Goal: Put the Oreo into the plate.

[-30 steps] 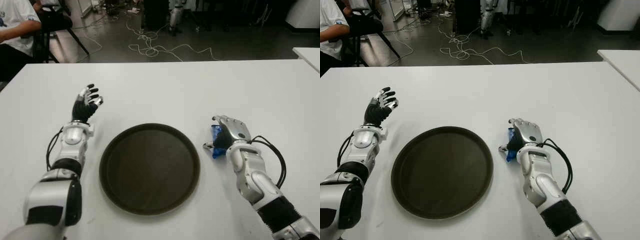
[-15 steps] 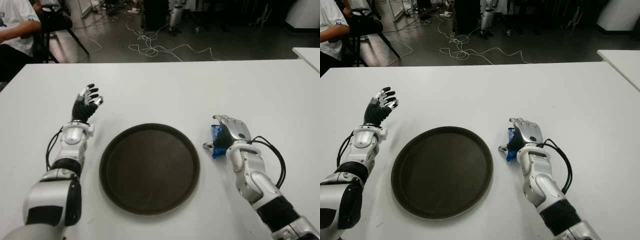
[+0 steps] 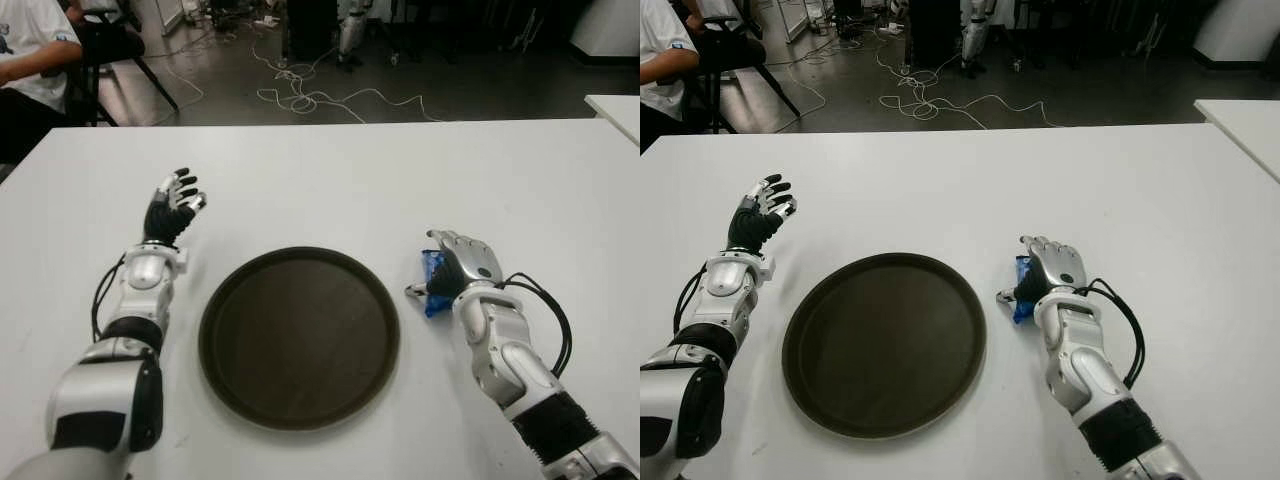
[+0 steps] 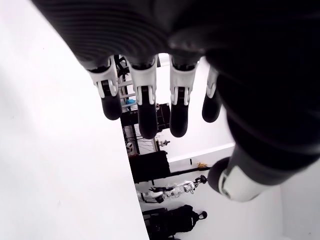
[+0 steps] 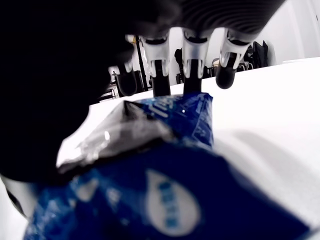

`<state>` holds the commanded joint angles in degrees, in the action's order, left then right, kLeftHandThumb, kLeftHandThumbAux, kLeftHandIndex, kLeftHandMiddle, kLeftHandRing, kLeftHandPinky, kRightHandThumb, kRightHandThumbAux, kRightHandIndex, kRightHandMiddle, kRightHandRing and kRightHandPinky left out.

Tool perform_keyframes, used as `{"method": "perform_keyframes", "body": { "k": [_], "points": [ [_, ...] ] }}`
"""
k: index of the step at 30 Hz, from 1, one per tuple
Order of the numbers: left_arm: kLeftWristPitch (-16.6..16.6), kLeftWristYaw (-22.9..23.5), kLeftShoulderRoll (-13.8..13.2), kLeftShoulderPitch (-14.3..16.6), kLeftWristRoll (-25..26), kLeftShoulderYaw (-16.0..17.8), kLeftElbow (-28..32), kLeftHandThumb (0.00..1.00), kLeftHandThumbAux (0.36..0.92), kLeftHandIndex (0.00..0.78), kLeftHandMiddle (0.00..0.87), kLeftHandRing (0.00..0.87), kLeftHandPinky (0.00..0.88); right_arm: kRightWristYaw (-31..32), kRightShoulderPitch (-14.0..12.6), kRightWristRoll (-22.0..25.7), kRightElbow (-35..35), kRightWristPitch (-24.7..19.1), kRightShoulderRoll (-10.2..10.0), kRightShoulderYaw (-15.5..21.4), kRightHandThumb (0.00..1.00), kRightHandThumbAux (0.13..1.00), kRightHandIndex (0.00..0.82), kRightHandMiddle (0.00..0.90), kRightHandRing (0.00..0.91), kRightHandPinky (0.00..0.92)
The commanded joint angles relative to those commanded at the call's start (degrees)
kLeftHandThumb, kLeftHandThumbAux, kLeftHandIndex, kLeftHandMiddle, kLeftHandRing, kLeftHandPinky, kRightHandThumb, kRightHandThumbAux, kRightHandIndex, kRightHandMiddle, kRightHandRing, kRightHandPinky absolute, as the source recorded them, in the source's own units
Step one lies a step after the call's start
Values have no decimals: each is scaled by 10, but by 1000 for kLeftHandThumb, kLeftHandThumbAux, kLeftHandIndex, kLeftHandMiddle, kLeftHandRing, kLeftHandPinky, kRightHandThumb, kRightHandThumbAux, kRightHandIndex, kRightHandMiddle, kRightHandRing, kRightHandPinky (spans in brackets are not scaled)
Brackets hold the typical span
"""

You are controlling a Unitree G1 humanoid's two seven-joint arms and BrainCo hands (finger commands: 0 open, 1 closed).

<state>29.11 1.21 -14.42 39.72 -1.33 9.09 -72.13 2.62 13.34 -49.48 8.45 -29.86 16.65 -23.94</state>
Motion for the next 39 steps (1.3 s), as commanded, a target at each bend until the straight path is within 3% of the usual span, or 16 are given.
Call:
{"method": "perform_keyframes", "body": {
  "k": [9,14,18,23,29,37,38,39],
  "points": [
    [3,-1,0,-2,-2,-1,2,0,693,129,167,131,93,9,-2,-5,-9,-6,2,-2,0,690,124,159,163,146],
    [3,-2,-2,-3,-3,-2,2,0,674,140,176,135,92,9,-4,-14,-13,-7,7,-7,0,845,153,284,283,292],
    [4,0,-2,-3,-1,0,2,0,678,148,184,140,95,5,-5,-21,-17,-4,10,-9,13,916,146,406,366,380],
    [3,3,-3,-3,0,1,1,0,682,139,176,135,89,-12,-9,-22,-16,8,10,-6,178,951,127,515,469,456],
    [3,3,-4,-3,0,2,1,0,689,139,184,140,98,-26,-11,-18,-13,24,10,0,351,920,139,537,531,494],
    [4,0,-3,-3,-2,2,2,10,696,134,174,130,88,-30,-12,-9,-9,34,7,8,447,901,152,491,454,478],
    [4,-1,-4,-3,-3,1,2,7,688,130,170,126,86,-32,-12,-6,-9,37,6,10,535,844,240,489,445,483],
    [3,-2,-4,-3,-4,0,2,5,683,129,168,125,86,-34,-13,-3,-9,39,5,12,566,824,272,487,440,485]
  ]
}}
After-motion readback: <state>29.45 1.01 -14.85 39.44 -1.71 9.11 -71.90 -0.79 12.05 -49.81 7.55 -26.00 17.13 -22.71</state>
